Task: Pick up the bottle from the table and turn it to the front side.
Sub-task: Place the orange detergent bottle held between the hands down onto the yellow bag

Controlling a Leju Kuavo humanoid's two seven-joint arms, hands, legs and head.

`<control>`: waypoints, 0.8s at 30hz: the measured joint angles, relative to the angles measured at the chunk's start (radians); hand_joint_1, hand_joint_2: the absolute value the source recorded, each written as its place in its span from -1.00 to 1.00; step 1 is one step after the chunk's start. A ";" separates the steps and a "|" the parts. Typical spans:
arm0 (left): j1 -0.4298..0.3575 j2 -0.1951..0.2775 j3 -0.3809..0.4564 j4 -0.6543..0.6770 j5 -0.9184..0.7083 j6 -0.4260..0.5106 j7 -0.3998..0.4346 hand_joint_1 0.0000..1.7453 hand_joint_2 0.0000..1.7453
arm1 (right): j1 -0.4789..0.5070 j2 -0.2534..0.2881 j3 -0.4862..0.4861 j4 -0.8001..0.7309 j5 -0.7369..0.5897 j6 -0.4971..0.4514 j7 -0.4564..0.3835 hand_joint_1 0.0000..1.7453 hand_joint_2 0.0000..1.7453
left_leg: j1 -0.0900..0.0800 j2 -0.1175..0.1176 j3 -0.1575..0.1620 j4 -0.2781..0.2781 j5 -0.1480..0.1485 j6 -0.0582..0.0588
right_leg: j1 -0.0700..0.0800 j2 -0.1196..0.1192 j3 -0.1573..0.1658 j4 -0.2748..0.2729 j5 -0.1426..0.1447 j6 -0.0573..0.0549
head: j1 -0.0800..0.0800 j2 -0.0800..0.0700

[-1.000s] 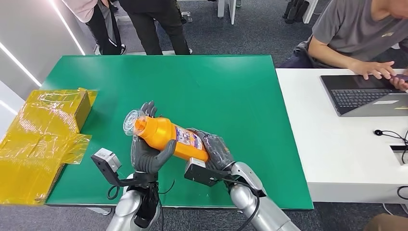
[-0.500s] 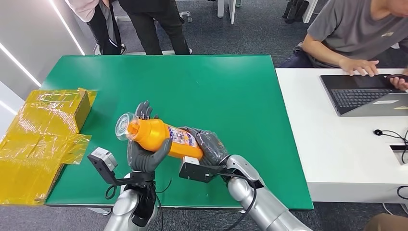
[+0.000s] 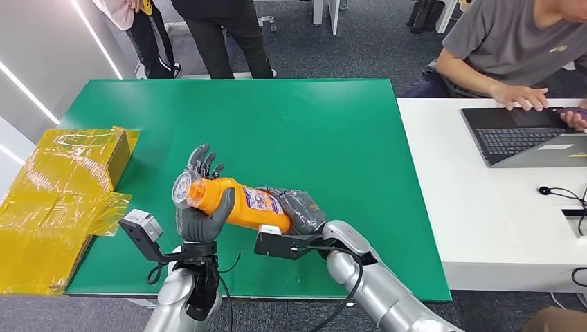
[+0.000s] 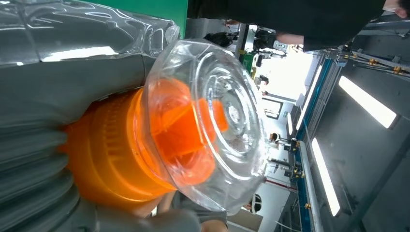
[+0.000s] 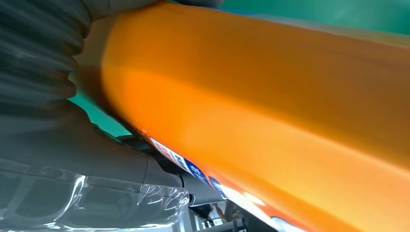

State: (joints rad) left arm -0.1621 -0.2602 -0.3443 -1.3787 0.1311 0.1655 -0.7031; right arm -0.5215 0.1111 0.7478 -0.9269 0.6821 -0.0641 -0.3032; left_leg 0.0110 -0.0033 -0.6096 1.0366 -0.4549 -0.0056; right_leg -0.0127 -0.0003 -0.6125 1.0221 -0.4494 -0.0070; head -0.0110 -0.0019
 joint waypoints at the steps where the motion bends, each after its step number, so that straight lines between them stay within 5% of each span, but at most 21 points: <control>1: 0.000 0.000 0.001 0.000 -0.002 0.000 0.000 1.00 1.00 | 0.000 0.000 0.000 0.003 0.002 0.001 0.001 0.74 1.00 | 0.000 0.000 0.000 0.000 0.000 0.000 | 0.000 0.000 0.000 0.000 0.000 0.000 | 0.000 0.000; 19: 0.002 -0.011 0.002 -0.016 -0.014 0.002 0.000 1.00 1.00 | 0.021 0.006 -0.013 -0.005 -0.003 -0.063 -0.040 0.99 1.00 | 0.000 0.000 0.000 0.000 0.000 0.000 | 0.000 0.000 0.000 0.000 0.000 0.000 | 0.000 0.000; 20: 0.002 -0.011 0.002 -0.017 -0.014 0.002 0.000 1.00 1.00 | 0.023 0.006 -0.015 -0.006 -0.004 -0.063 -0.040 0.82 1.00 | 0.000 0.000 0.000 0.000 0.000 0.000 | 0.000 0.000 0.000 0.000 0.000 0.000 | 0.000 0.000; 23: 0.002 -0.011 0.002 -0.022 -0.015 0.001 0.000 1.00 1.00 | 0.030 0.008 -0.022 -0.015 -0.012 -0.079 -0.048 -0.64 1.00 | 0.000 0.000 0.000 0.000 0.000 0.000 | 0.000 0.000 0.000 0.000 0.000 0.000 | 0.000 0.000; 24: 0.002 -0.011 0.002 -0.024 -0.015 0.000 0.000 1.00 1.00 | 0.035 0.008 -0.024 -0.020 -0.019 -0.089 -0.053 -0.97 1.00 | 0.000 0.000 0.000 0.000 0.000 0.000 | 0.000 0.000 0.000 0.000 0.000 0.000 | 0.000 0.000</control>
State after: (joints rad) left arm -0.1606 -0.2712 -0.3422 -1.4032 0.1159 0.1659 -0.7031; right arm -0.4866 0.1189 0.7234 -0.9470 0.6627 -0.1535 -0.3566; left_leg 0.0110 -0.0035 -0.6096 1.0365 -0.4549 -0.0056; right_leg -0.0127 -0.0004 -0.6124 1.0221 -0.4494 -0.0070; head -0.0110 -0.0019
